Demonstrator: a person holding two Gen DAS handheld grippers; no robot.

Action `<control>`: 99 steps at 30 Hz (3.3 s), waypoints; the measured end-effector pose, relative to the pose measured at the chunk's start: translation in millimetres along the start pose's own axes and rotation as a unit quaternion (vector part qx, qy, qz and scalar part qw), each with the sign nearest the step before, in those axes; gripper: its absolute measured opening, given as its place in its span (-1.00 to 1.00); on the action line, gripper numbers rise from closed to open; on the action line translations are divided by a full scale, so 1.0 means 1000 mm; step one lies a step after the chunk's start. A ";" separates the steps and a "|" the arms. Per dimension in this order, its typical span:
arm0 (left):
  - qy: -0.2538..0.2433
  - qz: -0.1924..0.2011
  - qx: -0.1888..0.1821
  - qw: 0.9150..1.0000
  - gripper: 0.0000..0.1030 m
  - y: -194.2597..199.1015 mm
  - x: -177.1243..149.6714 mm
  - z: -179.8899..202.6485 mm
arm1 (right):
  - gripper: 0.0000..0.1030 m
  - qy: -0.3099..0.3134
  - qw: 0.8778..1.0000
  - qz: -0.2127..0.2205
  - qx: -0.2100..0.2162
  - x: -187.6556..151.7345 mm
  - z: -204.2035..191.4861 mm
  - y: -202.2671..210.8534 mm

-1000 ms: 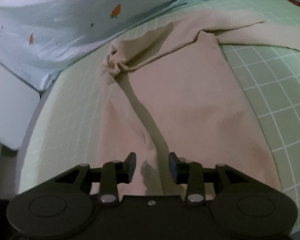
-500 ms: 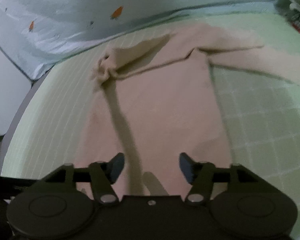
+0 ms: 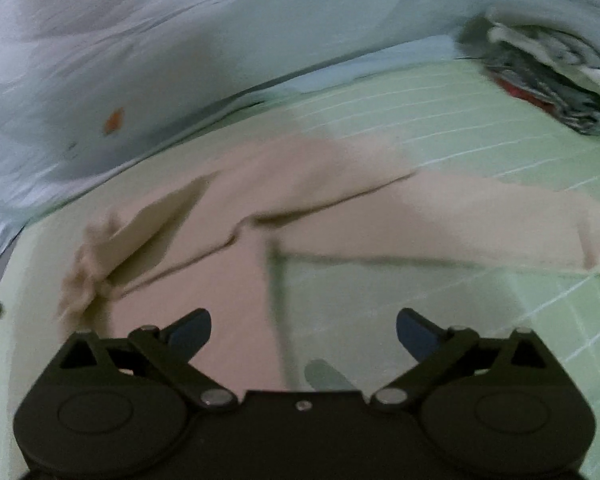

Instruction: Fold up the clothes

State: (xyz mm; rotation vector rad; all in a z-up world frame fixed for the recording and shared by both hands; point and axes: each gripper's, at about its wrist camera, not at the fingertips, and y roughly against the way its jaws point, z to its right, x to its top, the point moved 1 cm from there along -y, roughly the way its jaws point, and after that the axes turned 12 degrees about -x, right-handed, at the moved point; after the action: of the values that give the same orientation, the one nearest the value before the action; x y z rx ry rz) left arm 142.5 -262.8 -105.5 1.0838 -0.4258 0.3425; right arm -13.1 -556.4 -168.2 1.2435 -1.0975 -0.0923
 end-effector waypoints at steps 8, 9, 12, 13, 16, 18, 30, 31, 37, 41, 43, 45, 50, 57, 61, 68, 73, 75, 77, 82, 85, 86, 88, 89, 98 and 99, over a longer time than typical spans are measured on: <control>0.041 -0.016 -0.033 0.998 0.77 -0.073 0.071 0.011 | 0.94 -0.033 0.996 0.007 -0.077 0.063 0.036 -0.064; 0.043 -0.021 -0.035 0.998 0.74 -0.083 0.077 0.013 | 0.93 -0.031 0.996 0.007 -0.082 0.070 0.038 -0.074; 0.055 -0.041 -0.039 0.997 0.57 -0.109 0.087 0.016 | 0.80 -0.029 0.995 0.006 -0.095 0.090 0.043 -0.100; 0.059 -0.048 -0.040 0.996 0.50 -0.120 0.089 0.018 | 0.72 -0.027 0.995 0.005 -0.093 0.093 0.042 -0.104; 0.065 -0.071 -0.038 0.995 0.22 -0.144 0.091 0.020 | 0.51 -0.021 0.996 0.003 -0.084 0.102 0.040 -0.117; 0.074 -0.083 -0.034 0.993 -0.01 -0.153 0.090 0.019 | 0.40 -0.018 0.997 0.002 -0.078 0.108 0.039 -0.126; 0.084 -0.051 -0.023 0.995 -0.87 -0.159 0.103 0.022 | -0.94 -0.006 0.998 0.044 -0.034 0.138 0.040 -0.127; 0.087 -0.043 -0.024 0.995 -0.87 -0.156 0.105 0.022 | -0.94 -0.009 0.998 0.054 -0.032 0.142 0.042 -0.122; 0.095 -0.013 -0.036 0.995 -0.88 -0.141 0.121 0.027 | -0.95 -0.021 0.993 0.113 -0.042 0.163 0.058 -0.083; 0.090 -0.006 -0.033 0.995 -0.88 -0.147 0.131 0.032 | -0.95 -0.038 0.987 0.143 -0.055 0.177 0.074 -0.065; 0.091 -0.012 -0.031 0.995 -0.87 -0.157 0.134 0.033 | -0.95 -0.040 0.986 0.148 -0.069 0.180 0.080 -0.066; 0.093 -0.022 -0.032 0.995 -0.85 -0.170 0.136 0.033 | -0.95 -0.045 0.987 0.134 -0.081 0.178 0.088 -0.076; 0.084 -0.006 -0.034 0.996 -0.41 -0.172 0.137 0.034 | -0.95 -0.048 0.990 0.075 -0.113 0.162 0.094 -0.110; 0.086 -0.019 -0.044 0.995 -0.27 -0.182 0.144 0.029 | -0.94 -0.074 0.989 0.054 -0.116 0.153 0.097 -0.129; 0.092 -0.041 -0.051 0.994 -0.32 -0.200 0.139 0.031 | -0.94 -0.089 0.989 0.049 -0.112 0.158 0.100 -0.136; 0.123 -0.031 -0.050 0.991 -0.95 -0.206 0.147 0.035 | -0.95 -0.086 0.987 0.072 -0.118 0.156 0.099 -0.129; 0.183 -0.005 -0.050 0.982 -0.95 -0.213 0.160 0.029 | -0.95 -0.074 0.986 0.069 -0.133 0.153 0.102 -0.132; 0.207 -0.001 -0.045 0.977 -0.94 -0.223 0.162 0.028 | -0.95 -0.069 0.986 0.067 -0.140 0.151 0.103 -0.133; 0.205 0.014 -0.039 0.978 -0.94 -0.233 0.166 0.031 | -0.95 -0.062 0.985 0.061 -0.147 0.148 0.105 -0.136; 0.080 0.041 -0.023 0.996 -0.27 -0.226 0.176 0.066 | -0.93 -0.072 0.983 0.041 -0.162 0.143 0.111 -0.145; 0.033 0.061 -0.052 0.996 -0.09 -0.202 0.169 0.076 | -0.93 -0.092 0.981 0.035 -0.168 0.141 0.118 -0.147; 0.022 0.063 -0.056 0.996 -0.09 -0.195 0.164 0.076 | -0.93 -0.101 0.980 0.033 -0.169 0.141 0.121 -0.148; 0.000 0.055 -0.060 0.997 -0.13 -0.186 0.151 0.074 | -0.93 -0.111 0.980 0.029 -0.163 0.138 0.124 -0.149; -0.014 0.045 -0.062 0.997 -0.13 -0.184 0.143 0.074 | -0.93 -0.110 0.980 0.028 -0.161 0.137 0.124 -0.150; -0.098 -0.021 -0.076 0.992 -0.39 -0.208 0.107 0.080 | -0.87 -0.076 0.984 0.030 -0.159 0.135 0.111 -0.156; -0.106 -0.017 -0.074 0.991 -0.39 -0.213 0.112 0.083 | -0.87 -0.073 0.984 0.031 -0.160 0.135 0.111 -0.156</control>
State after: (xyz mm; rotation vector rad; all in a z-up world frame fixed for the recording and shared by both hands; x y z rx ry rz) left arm 325.8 -422.3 -181.4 0.9839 -0.6110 0.1619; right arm 54.6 -775.6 -217.7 0.9254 -1.1936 -0.3052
